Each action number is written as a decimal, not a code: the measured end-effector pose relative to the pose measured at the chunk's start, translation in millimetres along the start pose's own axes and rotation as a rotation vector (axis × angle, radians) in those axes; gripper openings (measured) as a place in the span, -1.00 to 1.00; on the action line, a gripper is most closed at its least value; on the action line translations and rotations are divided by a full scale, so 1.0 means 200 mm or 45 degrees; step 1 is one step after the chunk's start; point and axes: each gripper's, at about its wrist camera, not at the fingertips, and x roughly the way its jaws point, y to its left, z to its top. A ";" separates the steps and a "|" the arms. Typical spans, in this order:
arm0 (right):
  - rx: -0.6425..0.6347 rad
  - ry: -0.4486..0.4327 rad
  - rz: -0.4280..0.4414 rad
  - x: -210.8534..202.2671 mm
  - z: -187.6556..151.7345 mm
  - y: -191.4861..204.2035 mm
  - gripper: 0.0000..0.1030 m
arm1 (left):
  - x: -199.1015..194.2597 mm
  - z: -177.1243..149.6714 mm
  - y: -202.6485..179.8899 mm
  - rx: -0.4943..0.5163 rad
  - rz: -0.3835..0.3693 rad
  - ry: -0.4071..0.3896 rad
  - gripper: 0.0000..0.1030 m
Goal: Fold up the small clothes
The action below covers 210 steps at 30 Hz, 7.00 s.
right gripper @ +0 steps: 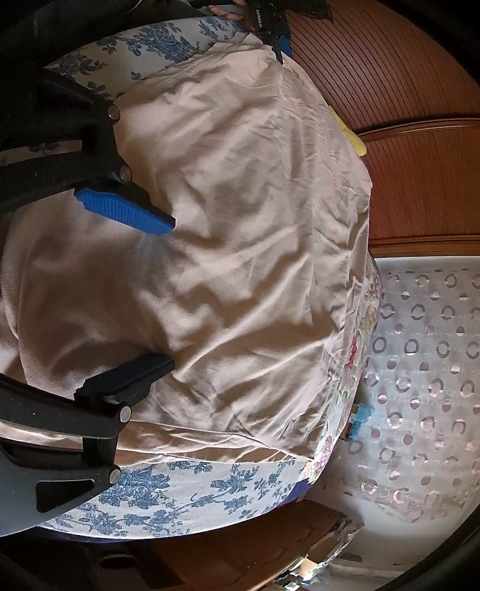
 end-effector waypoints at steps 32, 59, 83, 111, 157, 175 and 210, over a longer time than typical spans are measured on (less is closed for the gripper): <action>-0.003 0.003 0.010 0.00 0.00 -0.01 0.45 | -0.06 -0.02 0.07 -0.147 -0.116 0.018 -0.18; 0.026 -0.045 -0.002 -0.12 0.00 -0.05 0.51 | -0.29 0.33 -0.25 0.008 -0.410 -0.267 -0.88; 0.239 -0.199 -0.178 -0.55 -0.19 -0.32 0.51 | -0.32 0.74 -1.34 0.424 -0.880 -0.233 -0.88; 0.131 -0.180 -0.047 -0.28 0.02 -0.20 0.51 | -0.04 0.50 -0.75 0.249 -0.467 -0.070 0.52; -0.365 0.055 0.143 0.56 0.69 0.41 -0.86 | -0.12 0.39 -0.24 0.035 -0.247 -0.173 0.52; 0.007 -0.262 -0.130 -0.01 0.83 -0.39 -0.87 | -0.09 0.38 -0.50 0.142 -0.372 -0.119 0.52; 0.122 -0.088 -0.014 -0.11 0.13 -0.20 -0.19 | 0.00 0.24 -0.85 0.270 -0.463 -0.019 0.52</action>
